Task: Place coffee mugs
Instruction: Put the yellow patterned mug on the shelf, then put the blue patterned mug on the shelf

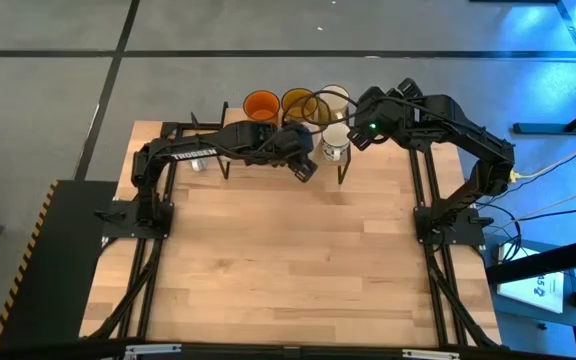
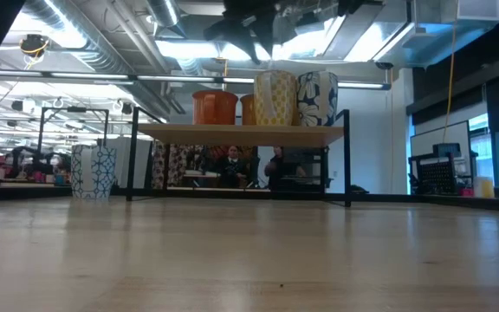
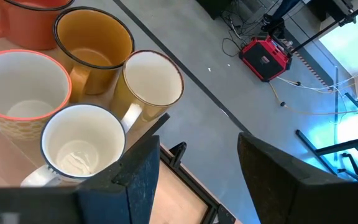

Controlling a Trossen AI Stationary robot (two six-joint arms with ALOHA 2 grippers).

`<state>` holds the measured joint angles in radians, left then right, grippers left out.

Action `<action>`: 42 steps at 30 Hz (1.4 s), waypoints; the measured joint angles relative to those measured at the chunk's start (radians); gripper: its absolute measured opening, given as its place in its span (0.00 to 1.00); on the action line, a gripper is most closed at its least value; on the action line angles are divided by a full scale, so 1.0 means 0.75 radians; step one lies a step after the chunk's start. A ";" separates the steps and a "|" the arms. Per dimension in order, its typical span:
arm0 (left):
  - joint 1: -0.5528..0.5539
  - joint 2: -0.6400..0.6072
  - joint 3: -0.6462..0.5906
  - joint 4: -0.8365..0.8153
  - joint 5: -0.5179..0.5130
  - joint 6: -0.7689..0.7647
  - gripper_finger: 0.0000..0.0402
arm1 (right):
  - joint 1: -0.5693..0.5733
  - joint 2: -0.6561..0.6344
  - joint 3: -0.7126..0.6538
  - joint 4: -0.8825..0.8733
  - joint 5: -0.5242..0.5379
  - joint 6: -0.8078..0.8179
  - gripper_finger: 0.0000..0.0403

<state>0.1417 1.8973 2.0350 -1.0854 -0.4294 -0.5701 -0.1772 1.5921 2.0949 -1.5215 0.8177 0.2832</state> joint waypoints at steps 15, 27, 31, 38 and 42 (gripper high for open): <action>0.002 0.001 -0.127 0.032 -0.023 -0.072 0.35 | 0.000 0.000 0.000 0.002 0.000 0.000 0.51; 0.000 0.001 -0.109 0.045 0.034 -0.031 0.35 | 0.000 0.000 0.000 0.001 0.000 0.000 0.51; -0.031 -0.055 -0.046 -0.042 0.058 -0.029 0.35 | 0.000 0.000 0.000 0.001 0.001 0.000 0.51; -0.096 -0.230 -0.044 -0.404 -0.070 -0.070 0.35 | 0.001 0.000 -0.001 0.002 0.000 0.001 0.51; -0.132 -0.360 -0.118 -0.638 -0.153 -0.166 0.35 | 0.001 0.000 -0.001 0.003 -0.003 0.043 0.51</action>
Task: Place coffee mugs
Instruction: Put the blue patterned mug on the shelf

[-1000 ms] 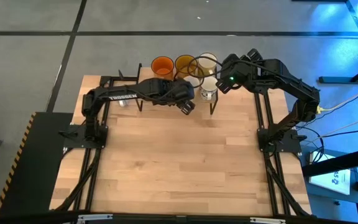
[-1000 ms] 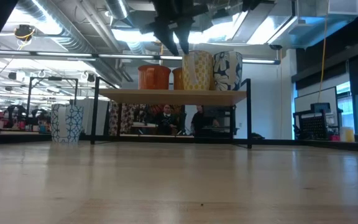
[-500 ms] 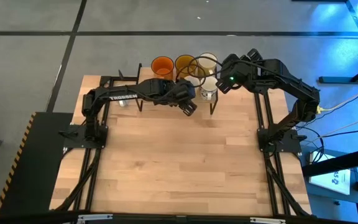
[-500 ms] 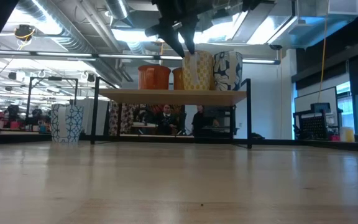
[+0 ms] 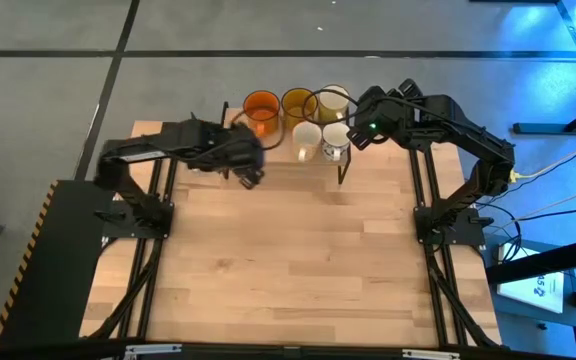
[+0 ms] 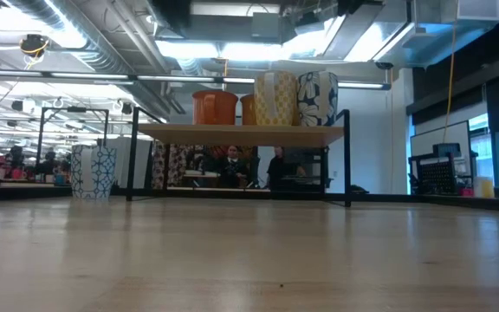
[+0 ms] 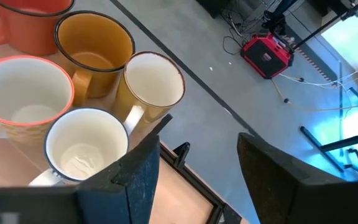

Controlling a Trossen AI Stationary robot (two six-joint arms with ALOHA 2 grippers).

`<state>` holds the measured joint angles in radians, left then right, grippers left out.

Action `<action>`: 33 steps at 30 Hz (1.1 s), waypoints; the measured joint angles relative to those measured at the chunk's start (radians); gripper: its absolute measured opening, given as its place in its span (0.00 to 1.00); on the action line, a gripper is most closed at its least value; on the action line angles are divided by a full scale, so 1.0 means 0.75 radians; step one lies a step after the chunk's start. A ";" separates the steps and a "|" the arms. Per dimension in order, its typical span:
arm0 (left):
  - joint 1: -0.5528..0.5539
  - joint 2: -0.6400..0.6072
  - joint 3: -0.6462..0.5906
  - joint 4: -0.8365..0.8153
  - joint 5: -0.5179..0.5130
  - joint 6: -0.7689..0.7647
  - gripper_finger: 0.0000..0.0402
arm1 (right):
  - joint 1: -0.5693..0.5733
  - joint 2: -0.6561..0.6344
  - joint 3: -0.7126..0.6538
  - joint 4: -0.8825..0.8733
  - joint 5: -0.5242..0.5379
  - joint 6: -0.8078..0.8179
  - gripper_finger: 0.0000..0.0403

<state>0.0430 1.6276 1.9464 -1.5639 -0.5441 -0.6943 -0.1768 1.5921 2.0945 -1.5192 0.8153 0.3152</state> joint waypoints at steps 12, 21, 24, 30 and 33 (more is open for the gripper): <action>0.203 -0.676 -0.775 0.107 -0.015 -0.145 0.35 | 0.000 0.001 0.000 0.003 -0.028 0.117 0.51; 0.756 -0.772 -1.033 0.355 0.299 0.237 0.35 | 0.000 0.001 0.000 0.004 -0.031 0.252 0.51; 0.932 -0.704 -1.046 0.409 0.342 0.400 0.35 | 0.000 0.001 0.000 0.004 -0.039 0.286 0.51; 1.224 -0.572 -1.046 0.467 0.469 0.632 0.35 | 0.000 0.001 0.000 0.004 -0.101 0.288 0.51; 1.284 -0.498 -1.046 0.526 0.566 0.686 0.35 | 0.000 0.001 0.000 0.004 -0.120 0.291 0.51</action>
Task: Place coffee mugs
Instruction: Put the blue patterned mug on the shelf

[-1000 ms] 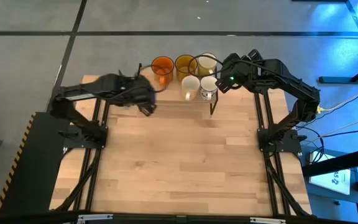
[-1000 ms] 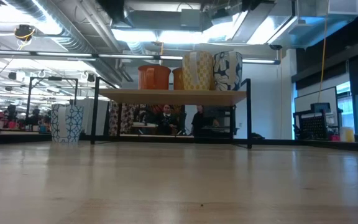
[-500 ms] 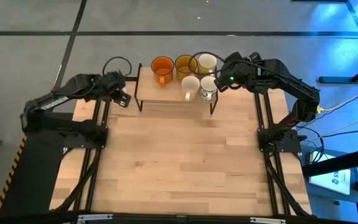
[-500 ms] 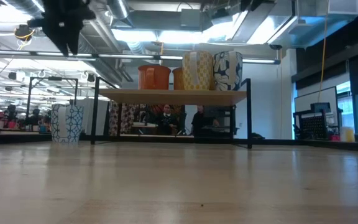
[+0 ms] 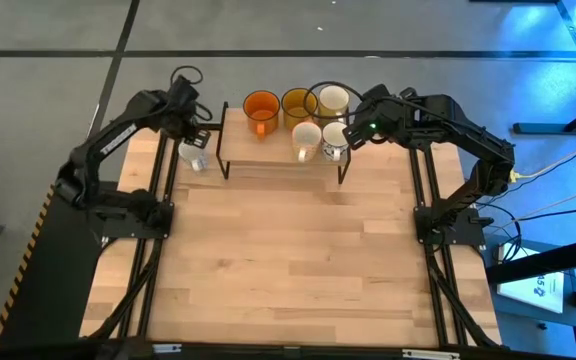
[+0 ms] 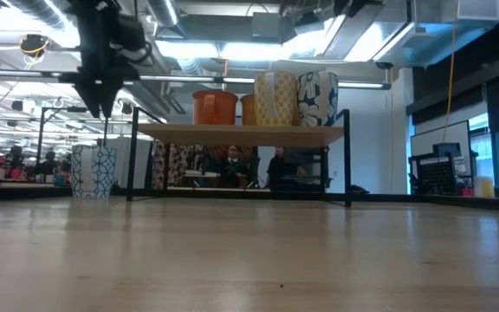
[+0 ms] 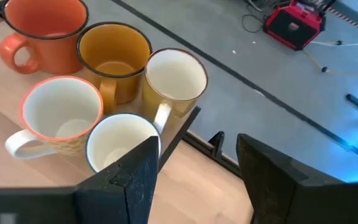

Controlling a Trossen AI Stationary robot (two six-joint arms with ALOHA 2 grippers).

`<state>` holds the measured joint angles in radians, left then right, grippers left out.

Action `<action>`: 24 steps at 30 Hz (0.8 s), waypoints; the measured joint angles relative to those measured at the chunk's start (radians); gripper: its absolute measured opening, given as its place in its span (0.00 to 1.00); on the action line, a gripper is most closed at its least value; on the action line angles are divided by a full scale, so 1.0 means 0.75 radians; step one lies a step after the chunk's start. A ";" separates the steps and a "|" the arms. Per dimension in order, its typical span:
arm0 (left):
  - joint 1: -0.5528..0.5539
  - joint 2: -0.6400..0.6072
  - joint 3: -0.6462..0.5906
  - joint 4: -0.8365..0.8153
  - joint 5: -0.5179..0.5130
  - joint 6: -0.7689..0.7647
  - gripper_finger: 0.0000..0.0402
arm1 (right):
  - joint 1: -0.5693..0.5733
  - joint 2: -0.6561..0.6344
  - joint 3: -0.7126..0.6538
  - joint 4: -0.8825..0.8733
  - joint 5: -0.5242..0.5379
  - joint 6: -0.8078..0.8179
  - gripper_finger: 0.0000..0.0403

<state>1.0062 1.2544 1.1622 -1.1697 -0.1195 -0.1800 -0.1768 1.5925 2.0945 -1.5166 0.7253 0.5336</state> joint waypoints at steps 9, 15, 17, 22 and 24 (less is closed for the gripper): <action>0.005 0.180 0.000 0.074 -0.093 0.009 0.35 | 0.000 0.001 0.000 0.000 -0.004 0.023 0.51; 0.031 0.218 0.000 0.146 -0.111 0.021 0.35 | 0.000 0.001 0.000 0.000 -0.004 0.024 0.51; 0.036 0.235 0.000 0.162 -0.111 0.052 0.35 | 0.000 0.001 0.000 0.000 -0.004 0.024 0.51; 0.037 0.309 0.000 0.116 -0.097 0.171 0.35 | 0.000 0.001 0.000 0.000 -0.004 0.020 0.51; 0.037 0.330 0.000 0.096 -0.118 0.234 0.35 | 0.000 0.001 0.000 0.000 -0.004 0.018 0.51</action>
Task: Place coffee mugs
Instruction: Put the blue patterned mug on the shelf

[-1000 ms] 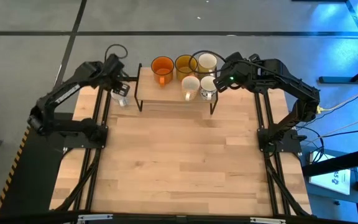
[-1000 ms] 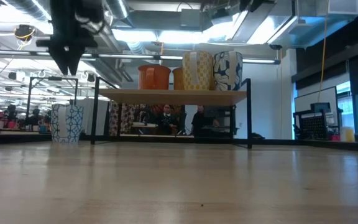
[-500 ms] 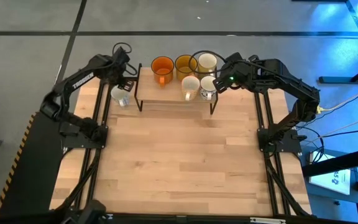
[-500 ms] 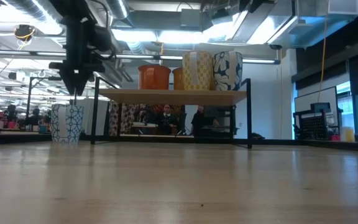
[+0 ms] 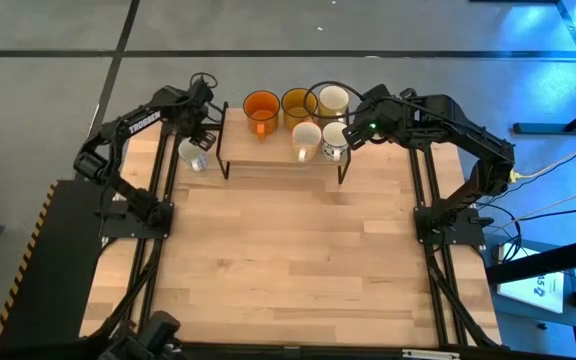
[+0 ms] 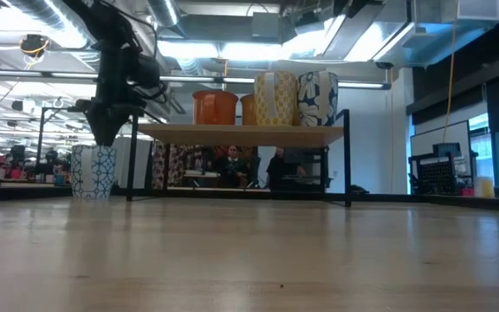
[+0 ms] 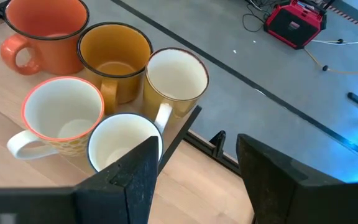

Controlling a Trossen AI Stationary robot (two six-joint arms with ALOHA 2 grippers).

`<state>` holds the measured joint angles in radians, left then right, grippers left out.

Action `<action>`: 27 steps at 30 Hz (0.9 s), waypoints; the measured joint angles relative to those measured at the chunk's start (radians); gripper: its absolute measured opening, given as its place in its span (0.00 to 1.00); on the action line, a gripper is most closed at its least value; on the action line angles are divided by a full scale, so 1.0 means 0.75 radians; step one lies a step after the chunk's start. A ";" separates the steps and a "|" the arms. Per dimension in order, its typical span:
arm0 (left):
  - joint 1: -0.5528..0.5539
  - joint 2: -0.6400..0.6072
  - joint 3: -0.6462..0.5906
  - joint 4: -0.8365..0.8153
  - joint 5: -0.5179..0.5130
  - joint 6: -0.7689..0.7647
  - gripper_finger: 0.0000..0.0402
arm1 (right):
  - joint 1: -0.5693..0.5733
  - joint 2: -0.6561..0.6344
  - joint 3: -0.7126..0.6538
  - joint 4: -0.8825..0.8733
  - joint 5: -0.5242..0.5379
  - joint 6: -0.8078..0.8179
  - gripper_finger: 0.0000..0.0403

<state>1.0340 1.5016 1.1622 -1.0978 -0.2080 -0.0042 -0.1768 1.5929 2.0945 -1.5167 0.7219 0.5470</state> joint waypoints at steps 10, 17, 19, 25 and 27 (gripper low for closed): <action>0.009 0.004 0.000 0.002 -0.045 0.229 0.35 | 0.000 0.000 0.000 0.000 -0.001 -0.001 0.51; 0.009 0.067 -0.001 0.013 -0.037 0.336 0.35 | 0.000 0.000 0.000 0.002 -0.001 -0.002 0.51; 0.009 0.088 -0.003 0.010 -0.034 0.360 0.35 | 0.000 0.000 0.000 0.003 -0.001 -0.001 0.51; 0.017 0.129 -0.003 0.023 -0.015 0.388 0.35 | 0.000 0.000 0.000 0.004 -0.001 0.003 0.51; 0.030 0.143 -0.003 0.020 0.004 0.417 0.35 | 0.000 0.000 0.000 0.004 -0.001 0.004 0.51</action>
<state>1.0567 1.6089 1.1597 -1.0828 -0.2046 0.3089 -0.1768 1.5929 2.0945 -1.5135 0.7212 0.5503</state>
